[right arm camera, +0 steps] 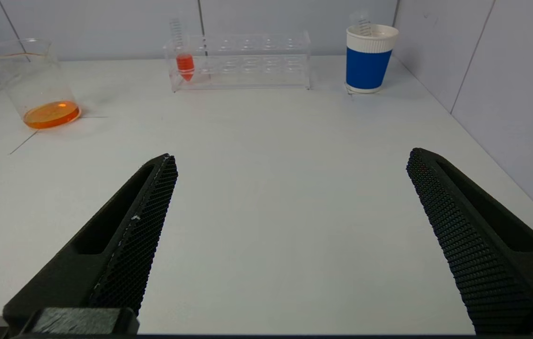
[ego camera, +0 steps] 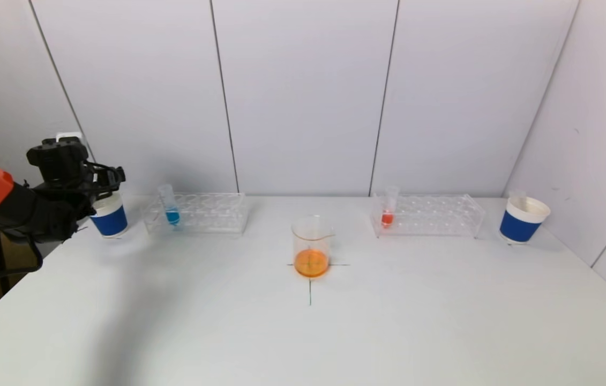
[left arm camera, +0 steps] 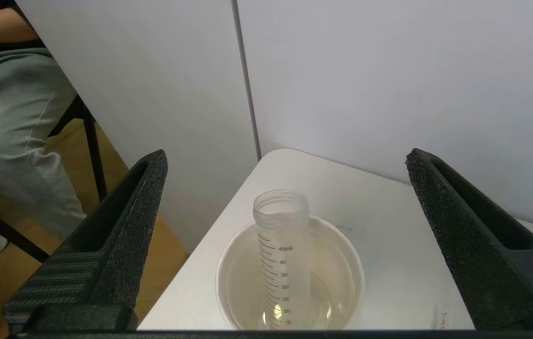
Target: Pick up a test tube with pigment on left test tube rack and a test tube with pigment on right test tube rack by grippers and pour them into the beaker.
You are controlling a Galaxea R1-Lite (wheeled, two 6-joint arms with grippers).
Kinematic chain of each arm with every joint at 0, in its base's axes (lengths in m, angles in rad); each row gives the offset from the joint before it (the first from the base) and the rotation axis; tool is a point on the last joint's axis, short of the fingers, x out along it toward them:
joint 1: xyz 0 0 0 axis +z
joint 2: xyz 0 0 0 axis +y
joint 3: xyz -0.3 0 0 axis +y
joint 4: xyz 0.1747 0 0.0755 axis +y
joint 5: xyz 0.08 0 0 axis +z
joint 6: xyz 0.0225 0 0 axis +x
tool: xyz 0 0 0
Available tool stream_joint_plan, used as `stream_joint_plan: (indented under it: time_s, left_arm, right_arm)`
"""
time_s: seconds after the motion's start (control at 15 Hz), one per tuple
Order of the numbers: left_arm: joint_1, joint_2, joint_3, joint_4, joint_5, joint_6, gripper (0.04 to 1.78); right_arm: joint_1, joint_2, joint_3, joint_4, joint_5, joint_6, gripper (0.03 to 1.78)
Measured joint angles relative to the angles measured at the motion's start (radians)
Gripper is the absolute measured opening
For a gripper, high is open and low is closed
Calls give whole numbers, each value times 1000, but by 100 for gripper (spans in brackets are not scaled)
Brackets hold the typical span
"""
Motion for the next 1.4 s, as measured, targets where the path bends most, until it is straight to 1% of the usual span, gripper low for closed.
stream_joint_plan:
  time_s: [0.2, 0.4, 0.73, 1.0, 1.4]
  left_arm:
    - [-23, -57, 1, 29, -19, -1, 176]
    - [-68, -136, 11, 68, -23, -7, 176]
    - [-157, -313, 98, 136, -23, -7, 176]
    - [-194, -503, 236, 169, -40, -9, 176]
    - [-204, -844, 508, 191, -47, -10, 176]
  right_arm:
    - [0, 0, 0, 0, 0, 0, 177]
    - [0, 0, 0, 0, 0, 0, 177]
    - [0, 0, 0, 0, 0, 0, 177]
    - [0, 0, 0, 0, 0, 0, 177]
    - [0, 0, 0, 0, 0, 0, 177]
